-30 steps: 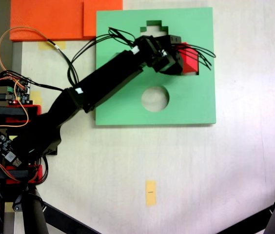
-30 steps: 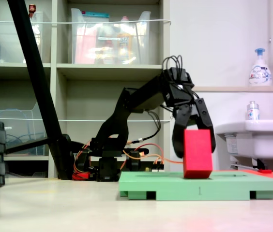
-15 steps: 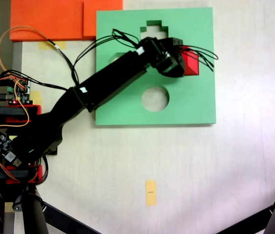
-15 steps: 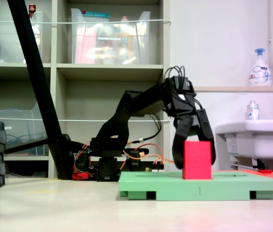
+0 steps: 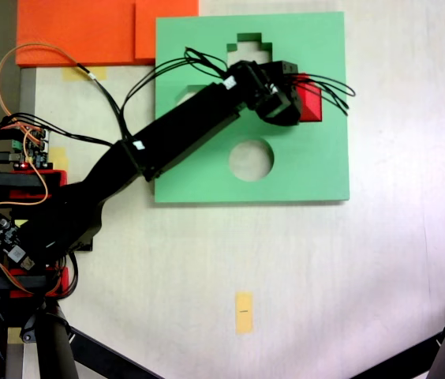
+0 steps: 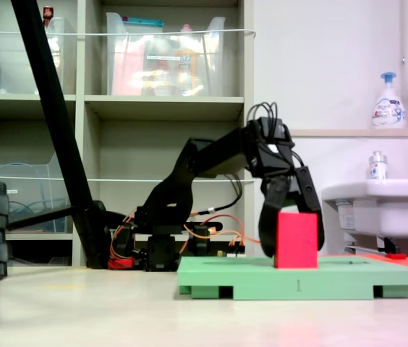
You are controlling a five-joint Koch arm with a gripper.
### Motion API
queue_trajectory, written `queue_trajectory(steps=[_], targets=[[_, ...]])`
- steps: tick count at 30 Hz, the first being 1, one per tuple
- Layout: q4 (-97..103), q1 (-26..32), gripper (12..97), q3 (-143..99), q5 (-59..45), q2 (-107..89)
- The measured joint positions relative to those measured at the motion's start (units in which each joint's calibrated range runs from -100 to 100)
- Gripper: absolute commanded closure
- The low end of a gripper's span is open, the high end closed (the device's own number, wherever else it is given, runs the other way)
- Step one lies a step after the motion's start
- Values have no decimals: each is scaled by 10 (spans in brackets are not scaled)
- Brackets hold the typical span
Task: Put the square block into the corresponding hole
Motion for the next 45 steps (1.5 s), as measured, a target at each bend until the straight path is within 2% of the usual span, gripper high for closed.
queue_trajectory(steps=[5, 8, 13, 15, 18, 21, 28, 30, 35, 38, 45], targets=[[12, -3, 617, 0, 0, 1], [30, -3, 551, -1, 0, 4], [35, -5, 510, -3, 6, 7], [35, -5, 440, -3, 10, 7], [35, -5, 399, -3, 15, 5], [20, -2, 278, -3, 15, -14], [-80, 1, 282, -3, -1, -208], [-113, -4, 318, -3, -29, -279], [-155, -33, 332, -3, -140, -480], [-156, -56, 380, -2, -213, -591], [-160, -130, 404, -9, -384, -721]])
